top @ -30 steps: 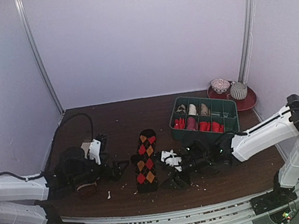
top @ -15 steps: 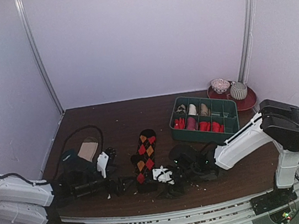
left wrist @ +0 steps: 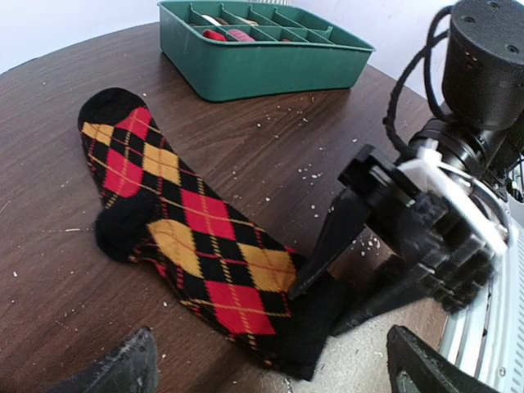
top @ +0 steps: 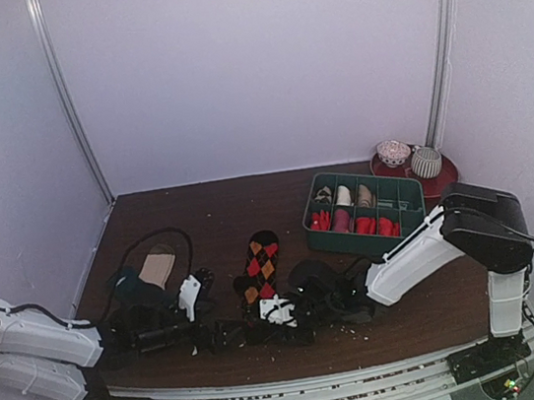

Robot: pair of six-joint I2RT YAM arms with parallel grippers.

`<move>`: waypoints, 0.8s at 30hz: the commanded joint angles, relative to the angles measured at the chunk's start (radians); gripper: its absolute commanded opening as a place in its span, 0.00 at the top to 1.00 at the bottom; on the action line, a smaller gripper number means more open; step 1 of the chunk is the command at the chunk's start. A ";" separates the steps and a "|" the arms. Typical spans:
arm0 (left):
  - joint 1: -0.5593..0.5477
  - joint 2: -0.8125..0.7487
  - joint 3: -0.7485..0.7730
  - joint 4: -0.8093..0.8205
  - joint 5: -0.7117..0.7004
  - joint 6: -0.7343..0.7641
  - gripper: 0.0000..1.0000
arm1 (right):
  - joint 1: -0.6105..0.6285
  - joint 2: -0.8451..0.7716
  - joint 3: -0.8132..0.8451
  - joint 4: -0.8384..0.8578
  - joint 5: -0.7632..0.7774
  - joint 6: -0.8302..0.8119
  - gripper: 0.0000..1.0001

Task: Roll the socks
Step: Roll a pair of socks at the center of the board.

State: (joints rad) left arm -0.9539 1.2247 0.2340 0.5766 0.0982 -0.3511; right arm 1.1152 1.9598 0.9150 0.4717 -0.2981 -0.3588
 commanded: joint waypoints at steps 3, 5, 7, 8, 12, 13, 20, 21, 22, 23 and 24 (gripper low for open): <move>-0.003 0.004 -0.009 0.066 0.069 0.055 0.04 | -0.031 0.053 0.050 -0.209 0.012 0.101 0.81; -0.002 0.011 -0.005 0.067 0.085 0.078 0.03 | -0.048 0.058 0.081 -0.310 -0.072 0.155 0.91; -0.003 0.023 0.001 0.071 0.101 0.104 0.03 | -0.077 0.069 0.130 -0.421 -0.224 0.214 1.00; -0.003 0.031 0.003 0.075 0.109 0.118 0.03 | -0.090 0.072 0.158 -0.480 -0.291 0.249 1.00; -0.003 0.085 0.010 0.123 0.162 0.160 0.02 | -0.138 0.101 0.261 -0.701 -0.492 0.367 1.00; -0.003 0.104 0.013 0.145 0.178 0.165 0.02 | -0.143 0.103 0.278 -0.739 -0.529 0.380 1.00; -0.034 0.309 0.087 0.245 0.299 0.194 0.08 | -0.223 0.191 0.361 -0.812 -0.676 0.530 1.00; -0.043 0.329 0.098 0.252 0.298 0.200 0.09 | -0.232 0.205 0.378 -0.827 -0.667 0.528 1.00; -0.052 0.350 0.111 0.256 0.295 0.207 0.09 | -0.238 0.220 0.398 -0.865 -0.666 0.517 1.00; -0.058 0.366 0.123 0.262 0.291 0.214 0.10 | -0.245 0.239 0.415 -0.889 -0.673 0.510 1.00; -0.063 0.386 0.134 0.267 0.289 0.220 0.10 | -0.249 0.256 0.423 -0.894 -0.682 0.513 1.00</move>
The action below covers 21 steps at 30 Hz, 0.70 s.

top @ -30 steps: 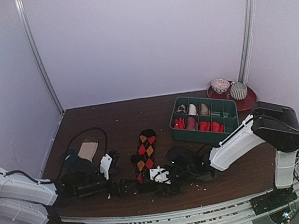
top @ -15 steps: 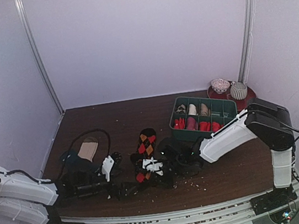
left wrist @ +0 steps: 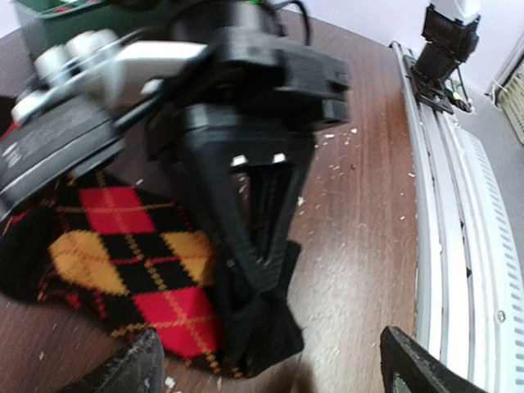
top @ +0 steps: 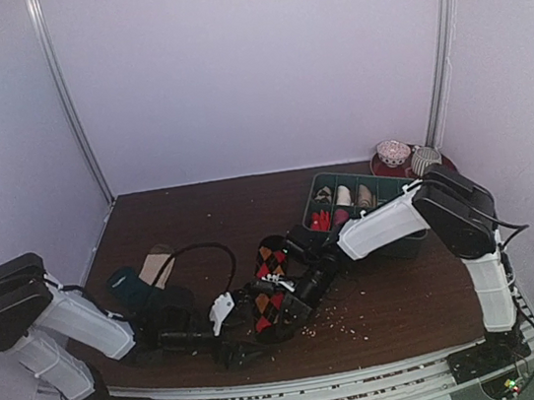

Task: Roll the socks
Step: Roll a pair of socks at the center of the board.

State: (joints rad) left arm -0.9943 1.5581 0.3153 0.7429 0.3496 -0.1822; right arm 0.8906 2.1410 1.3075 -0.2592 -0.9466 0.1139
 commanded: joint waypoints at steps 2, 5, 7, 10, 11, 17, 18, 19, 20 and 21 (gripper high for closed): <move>-0.028 0.082 0.069 0.108 0.039 0.062 0.11 | -0.025 0.082 0.022 -0.134 -0.051 0.073 1.00; -0.029 0.149 0.086 0.119 0.049 0.071 0.22 | -0.025 0.087 0.010 -0.117 -0.052 0.085 1.00; -0.029 0.197 0.100 0.124 0.063 0.069 0.37 | -0.027 0.091 0.010 -0.120 -0.056 0.082 1.00; -0.029 0.255 0.114 0.136 0.078 0.055 0.55 | -0.027 0.095 0.012 -0.122 -0.060 0.080 1.00; -0.029 0.263 0.113 0.145 0.076 0.046 0.56 | -0.028 0.097 0.013 -0.124 -0.060 0.078 1.00; -0.029 0.263 0.102 0.149 0.042 0.027 0.74 | -0.031 0.104 0.008 -0.129 -0.062 0.069 1.00; -0.029 0.265 0.105 0.143 0.043 0.022 0.86 | -0.031 0.105 0.007 -0.128 -0.063 0.068 1.00; -0.029 0.266 0.106 0.138 0.045 0.017 0.98 | -0.031 0.105 0.007 -0.126 -0.063 0.067 1.00; -0.029 0.268 0.104 0.140 0.050 0.010 1.00 | -0.031 0.101 0.007 -0.123 -0.064 0.067 1.00; -0.029 0.271 0.100 0.142 0.060 0.003 1.00 | -0.031 0.097 0.006 -0.117 -0.068 0.066 1.00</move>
State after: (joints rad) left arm -1.0183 1.8069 0.4183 0.8715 0.3801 -0.1543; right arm 0.8616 2.1994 1.3415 -0.3286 -1.0813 0.1867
